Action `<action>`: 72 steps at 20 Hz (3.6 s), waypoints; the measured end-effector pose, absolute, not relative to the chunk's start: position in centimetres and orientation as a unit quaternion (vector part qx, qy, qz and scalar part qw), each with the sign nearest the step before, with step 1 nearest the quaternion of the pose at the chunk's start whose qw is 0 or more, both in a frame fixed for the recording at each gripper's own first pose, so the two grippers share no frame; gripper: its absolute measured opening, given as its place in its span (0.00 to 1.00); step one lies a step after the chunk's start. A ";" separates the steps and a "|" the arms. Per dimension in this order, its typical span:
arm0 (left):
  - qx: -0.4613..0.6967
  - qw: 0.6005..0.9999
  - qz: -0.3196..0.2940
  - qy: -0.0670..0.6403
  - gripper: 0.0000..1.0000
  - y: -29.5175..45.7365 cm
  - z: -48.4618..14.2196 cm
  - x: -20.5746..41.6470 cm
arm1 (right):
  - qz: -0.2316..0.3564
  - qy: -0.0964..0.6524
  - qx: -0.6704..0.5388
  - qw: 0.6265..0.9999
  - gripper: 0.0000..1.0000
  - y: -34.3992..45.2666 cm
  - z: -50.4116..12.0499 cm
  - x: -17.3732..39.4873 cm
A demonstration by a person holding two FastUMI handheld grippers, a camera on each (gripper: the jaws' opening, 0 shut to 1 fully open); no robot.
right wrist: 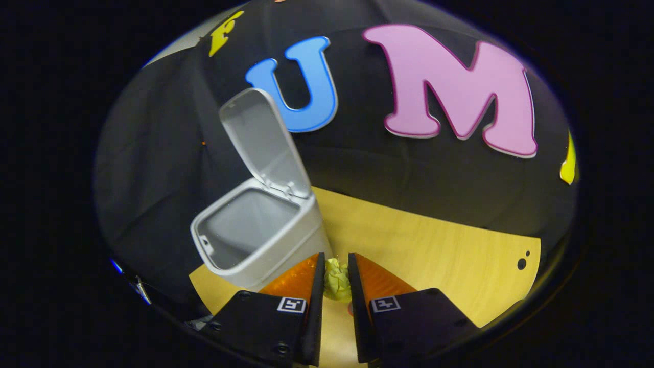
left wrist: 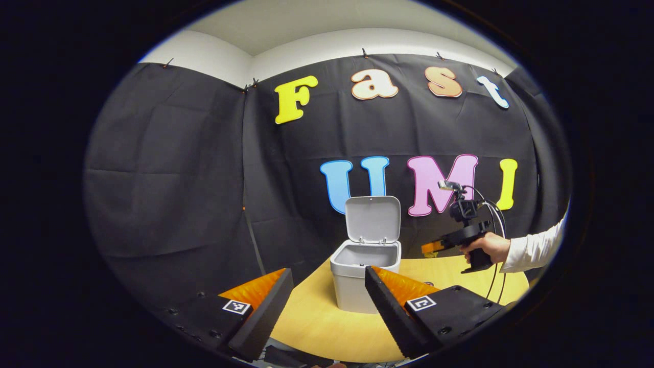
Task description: Press the lid of the desktop garbage bin to open it, pick up the crumpled paper on the desktop and throw it into the bin, then pick up the pop can on the desktop and drop it into the bin, and finally close the garbage bin lid.
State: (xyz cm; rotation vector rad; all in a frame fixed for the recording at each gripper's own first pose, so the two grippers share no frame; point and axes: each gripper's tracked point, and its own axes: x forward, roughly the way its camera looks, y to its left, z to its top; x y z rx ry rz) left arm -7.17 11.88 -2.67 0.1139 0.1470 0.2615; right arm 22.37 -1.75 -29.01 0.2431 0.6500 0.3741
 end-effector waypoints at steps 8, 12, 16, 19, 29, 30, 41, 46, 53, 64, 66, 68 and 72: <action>0.043 0.985 0.154 0.065 0.95 13.5 -2.8 -9.4 | 0.256 0.174 0.097 0.946 0.31 -2.0 -25.7 23.8; 0.044 0.985 0.154 0.065 0.95 13.2 -3.0 -9.5 | 0.301 0.141 0.092 0.939 0.31 -1.5 -26.1 23.8; 0.039 0.986 0.150 0.060 0.95 12.5 -3.5 -9.3 | 0.328 0.148 0.063 0.931 0.31 -0.9 -27.4 24.4; 0.028 0.987 0.142 0.071 0.95 11.9 -4.8 -9.1 | 0.339 0.177 0.042 0.923 0.31 0.2 -30.8 24.8; 0.025 0.989 0.118 0.085 0.95 10.1 -7.5 -7.3 | 0.297 0.287 -0.003 0.911 0.32 -3.0 -42.9 27.1; 0.029 0.990 0.114 0.081 0.95 9.9 -7.4 -7.1 | 0.294 0.306 -0.008 0.906 0.22 -3.4 -44.0 26.8; 0.026 0.996 0.035 0.080 0.95 4.7 -9.9 -3.9 | 0.286 0.255 0.023 0.924 0.98 -7.3 -40.0 25.9; 0.015 0.997 -0.018 0.080 0.95 0.7 -13.3 -0.2 | 0.240 0.209 0.005 0.948 0.98 -16.5 -36.4 24.0; -0.004 0.993 -0.071 0.091 0.95 -4.2 -21.3 7.5 | 0.149 0.210 -0.017 0.966 0.98 -28.8 -35.0 17.6; 0.015 0.976 -0.145 0.161 0.98 -12.4 -33.2 17.0 | 0.043 0.243 -0.051 0.968 0.98 -39.8 -36.0 11.2; 0.020 0.974 -0.148 0.170 0.98 -13.2 -34.7 18.1 | 0.034 0.254 -0.044 0.966 0.98 -40.7 -36.8 11.1; 0.028 0.974 -0.150 0.169 0.98 -13.8 -35.5 18.9 | 0.032 0.266 -0.043 0.963 0.98 -41.0 -37.7 11.1; 0.028 0.973 -0.142 0.182 0.98 -14.1 -37.6 20.7 | 0.041 0.285 -0.047 0.957 0.98 -41.4 -39.4 11.7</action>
